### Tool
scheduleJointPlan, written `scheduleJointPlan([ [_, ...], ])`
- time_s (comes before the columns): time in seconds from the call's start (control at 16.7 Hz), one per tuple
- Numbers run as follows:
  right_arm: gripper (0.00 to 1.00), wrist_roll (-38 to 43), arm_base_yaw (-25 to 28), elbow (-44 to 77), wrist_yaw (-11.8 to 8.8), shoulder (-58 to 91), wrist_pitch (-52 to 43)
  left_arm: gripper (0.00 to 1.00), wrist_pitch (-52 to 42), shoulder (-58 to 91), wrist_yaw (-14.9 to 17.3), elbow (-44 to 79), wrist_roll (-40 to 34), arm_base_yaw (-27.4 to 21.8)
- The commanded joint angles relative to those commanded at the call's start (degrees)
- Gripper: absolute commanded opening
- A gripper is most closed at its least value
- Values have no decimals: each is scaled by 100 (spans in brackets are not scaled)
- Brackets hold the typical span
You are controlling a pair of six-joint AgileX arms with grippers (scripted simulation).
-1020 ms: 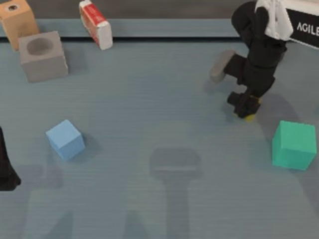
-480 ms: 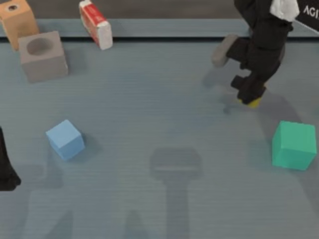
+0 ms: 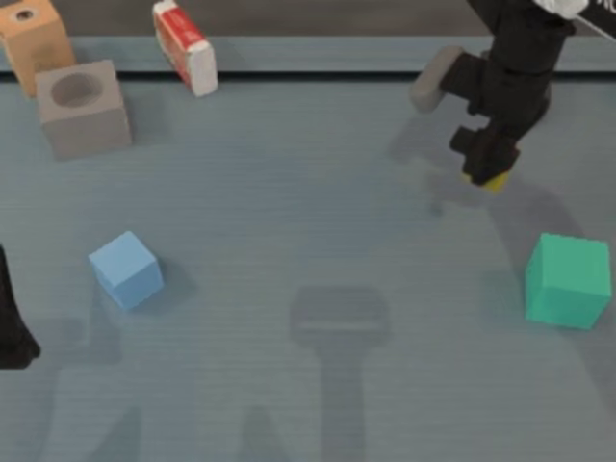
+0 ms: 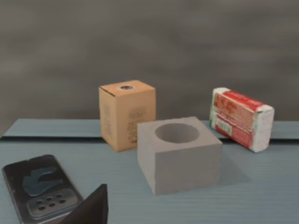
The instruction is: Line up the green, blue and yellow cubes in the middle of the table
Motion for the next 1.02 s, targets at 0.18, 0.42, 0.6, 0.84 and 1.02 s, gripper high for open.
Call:
scheduleJointPlan([
  [0.18, 0, -134, 212, -399, -6, -341, 148, 100, 0, 0, 0, 0, 0, 0],
  [0.42, 0, -523, 806, -1619, -28, -1191, 489, 100, 0, 0, 0, 0, 0, 0],
  [0.6, 0, -885, 1344, -2745, -50, -1899, 762, 100, 0, 0, 0, 0, 0, 0],
  [0.84, 0, -1246, 1871, -3643, -69, -2574, 1027, 100, 0, 0, 0, 0, 0, 0],
  [1.02, 0, -1292, 1937, -3732, -70, -2654, 1058, 100, 0, 0, 0, 0, 0, 0],
])
